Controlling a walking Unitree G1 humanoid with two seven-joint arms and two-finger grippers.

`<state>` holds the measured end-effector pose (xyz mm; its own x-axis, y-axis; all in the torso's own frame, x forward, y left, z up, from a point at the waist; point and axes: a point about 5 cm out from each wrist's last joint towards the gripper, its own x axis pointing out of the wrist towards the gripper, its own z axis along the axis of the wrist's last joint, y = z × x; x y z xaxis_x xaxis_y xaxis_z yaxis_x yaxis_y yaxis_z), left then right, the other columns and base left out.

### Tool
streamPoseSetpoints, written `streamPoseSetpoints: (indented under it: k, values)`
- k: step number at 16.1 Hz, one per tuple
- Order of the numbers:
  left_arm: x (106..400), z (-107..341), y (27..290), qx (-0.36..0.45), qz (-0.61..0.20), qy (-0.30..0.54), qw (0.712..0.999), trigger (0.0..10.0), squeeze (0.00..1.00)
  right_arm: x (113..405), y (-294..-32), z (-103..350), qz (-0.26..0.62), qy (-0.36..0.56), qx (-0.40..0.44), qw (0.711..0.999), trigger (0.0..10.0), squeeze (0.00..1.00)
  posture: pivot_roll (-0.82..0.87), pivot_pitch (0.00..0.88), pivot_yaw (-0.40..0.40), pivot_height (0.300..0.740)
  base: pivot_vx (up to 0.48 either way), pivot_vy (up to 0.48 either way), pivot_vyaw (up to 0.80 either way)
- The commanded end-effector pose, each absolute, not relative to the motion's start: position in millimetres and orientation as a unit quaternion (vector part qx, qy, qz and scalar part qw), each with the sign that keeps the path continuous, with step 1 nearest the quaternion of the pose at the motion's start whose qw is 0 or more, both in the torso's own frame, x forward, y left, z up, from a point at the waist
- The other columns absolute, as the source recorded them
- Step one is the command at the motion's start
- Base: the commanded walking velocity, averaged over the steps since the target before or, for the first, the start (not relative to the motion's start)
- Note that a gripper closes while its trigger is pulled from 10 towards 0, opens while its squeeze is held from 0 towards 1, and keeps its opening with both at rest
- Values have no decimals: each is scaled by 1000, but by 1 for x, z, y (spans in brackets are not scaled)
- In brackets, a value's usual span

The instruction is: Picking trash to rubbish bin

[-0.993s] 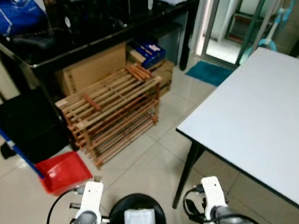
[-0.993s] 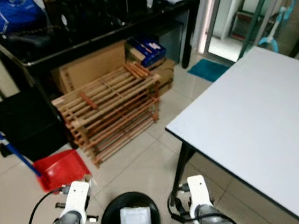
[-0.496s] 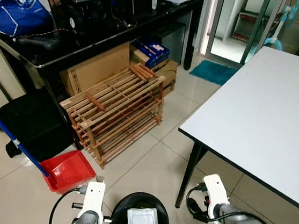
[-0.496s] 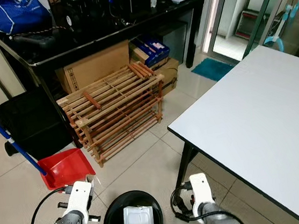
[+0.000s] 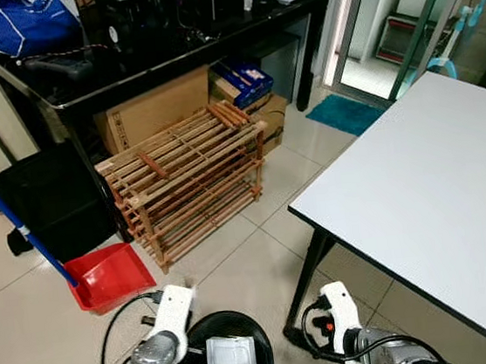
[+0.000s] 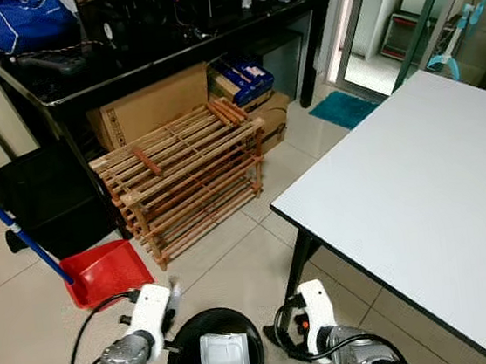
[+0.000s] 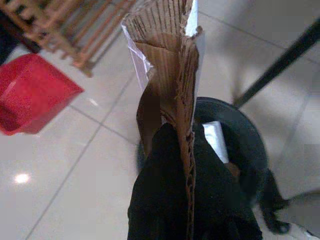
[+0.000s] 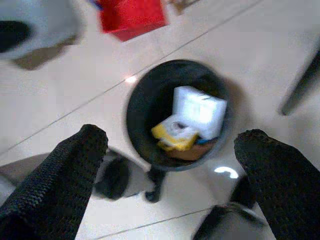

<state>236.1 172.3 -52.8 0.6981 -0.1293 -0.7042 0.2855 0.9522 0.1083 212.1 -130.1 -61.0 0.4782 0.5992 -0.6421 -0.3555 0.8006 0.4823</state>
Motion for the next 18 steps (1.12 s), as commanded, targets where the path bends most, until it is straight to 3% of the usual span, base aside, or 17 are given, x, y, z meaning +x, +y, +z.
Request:
streamPoseSetpoints:
  k: [1,5,14,15,18]
  values:
    - [239,-52,166,104,-132,373,912,10000,0,213,-129,-59,303,423,158,839,10000,0,-23,33,-63,740,0,0,0]
    - [235,-55,146,15,-168,396,903,10000,0,215,-130,-56,308,420,165,838,10000,0,-36,36,-65,740,0,0,0]
    - [227,-61,138,16,-174,416,893,10000,0,218,-129,-53,316,414,170,837,10000,0,-49,38,-69,740,0,0,0]
    - [227,-61,138,15,-174,416,893,10000,1000,219,-129,-53,315,413,169,838,10000,0,-50,37,-66,740,0,0,0]
    - [227,-61,139,17,-175,415,893,10000,1000,221,-128,-52,313,410,169,840,10000,0,-51,36,-63,740,0,0,0]
